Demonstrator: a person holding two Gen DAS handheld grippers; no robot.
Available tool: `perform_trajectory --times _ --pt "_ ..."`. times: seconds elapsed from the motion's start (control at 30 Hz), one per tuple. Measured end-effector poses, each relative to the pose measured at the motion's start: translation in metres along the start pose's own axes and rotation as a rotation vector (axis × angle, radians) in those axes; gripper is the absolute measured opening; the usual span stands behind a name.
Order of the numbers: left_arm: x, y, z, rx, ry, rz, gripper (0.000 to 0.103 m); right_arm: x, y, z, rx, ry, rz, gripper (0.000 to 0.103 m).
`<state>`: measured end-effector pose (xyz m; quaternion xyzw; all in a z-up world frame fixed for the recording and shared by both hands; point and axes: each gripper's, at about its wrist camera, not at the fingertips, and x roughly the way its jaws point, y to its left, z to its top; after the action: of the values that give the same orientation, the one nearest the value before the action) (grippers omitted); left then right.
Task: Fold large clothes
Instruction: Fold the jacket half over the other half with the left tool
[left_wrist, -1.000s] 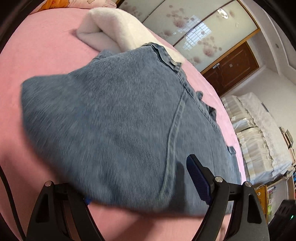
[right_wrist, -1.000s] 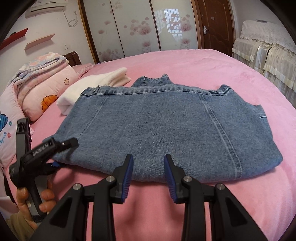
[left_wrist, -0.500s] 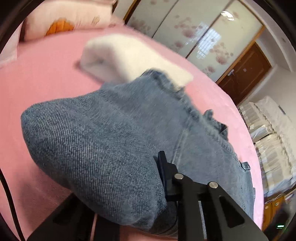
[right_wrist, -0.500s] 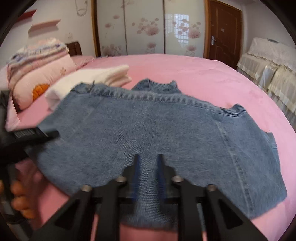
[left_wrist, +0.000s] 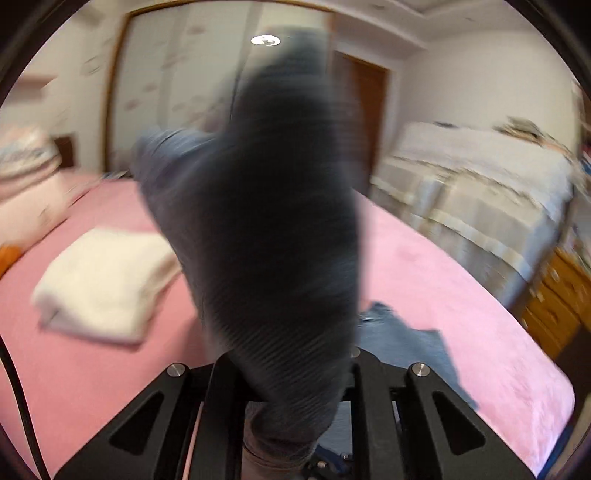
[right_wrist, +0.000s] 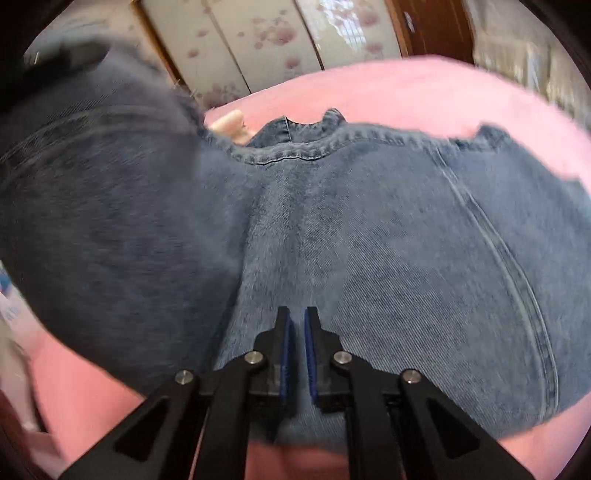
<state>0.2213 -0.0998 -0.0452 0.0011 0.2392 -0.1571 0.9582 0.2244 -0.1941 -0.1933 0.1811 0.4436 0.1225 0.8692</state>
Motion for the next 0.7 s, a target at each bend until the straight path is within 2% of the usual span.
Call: perform_trajectory --times 0.07,0.1,0.2,0.27,0.3,0.33,0.37,0.4,0.47,0.5,0.57,0.7 --pt "0.011 -0.036 -0.006 0.087 0.021 -0.048 0.012 -0.03 -0.018 -0.004 0.037 -0.035 -0.028 0.004" --pt "0.019 -0.053 -0.012 0.127 0.047 -0.069 0.012 -0.051 -0.031 -0.008 0.048 -0.062 -0.088 0.004" --pt "0.063 -0.101 -0.05 0.241 0.21 -0.099 0.012 -0.095 -0.071 -0.021 0.105 -0.091 -0.196 0.004" --pt "0.098 -0.122 -0.081 0.315 0.36 -0.09 0.015 -0.119 -0.104 -0.034 0.172 -0.08 -0.258 0.004" --pt "0.115 -0.127 -0.1 0.335 0.443 -0.073 0.02 -0.127 -0.115 -0.039 0.192 -0.074 -0.277 0.004" --pt "0.123 -0.131 -0.117 0.366 0.454 -0.04 0.02 -0.136 -0.128 -0.046 0.216 -0.063 -0.304 0.004" --pt "0.121 -0.137 -0.125 0.42 0.411 -0.015 0.021 -0.14 -0.136 -0.05 0.226 -0.058 -0.32 0.004" --pt "0.117 -0.145 -0.13 0.487 0.368 0.018 0.028 -0.146 -0.142 -0.054 0.235 -0.059 -0.331 0.004" --pt "0.114 -0.155 -0.135 0.561 0.355 0.062 0.033 -0.15 -0.15 -0.059 0.251 -0.053 -0.332 0.004" --pt "0.114 -0.155 -0.133 0.558 0.367 0.062 0.035 -0.151 -0.154 -0.06 0.259 -0.053 -0.324 0.004" --pt "0.117 -0.148 -0.122 0.483 0.407 0.009 0.041 -0.153 -0.157 -0.059 0.264 -0.057 -0.311 0.005" --pt "0.093 -0.124 -0.089 0.29 0.466 -0.165 0.064 -0.163 -0.159 -0.051 0.262 -0.101 -0.288 0.005"
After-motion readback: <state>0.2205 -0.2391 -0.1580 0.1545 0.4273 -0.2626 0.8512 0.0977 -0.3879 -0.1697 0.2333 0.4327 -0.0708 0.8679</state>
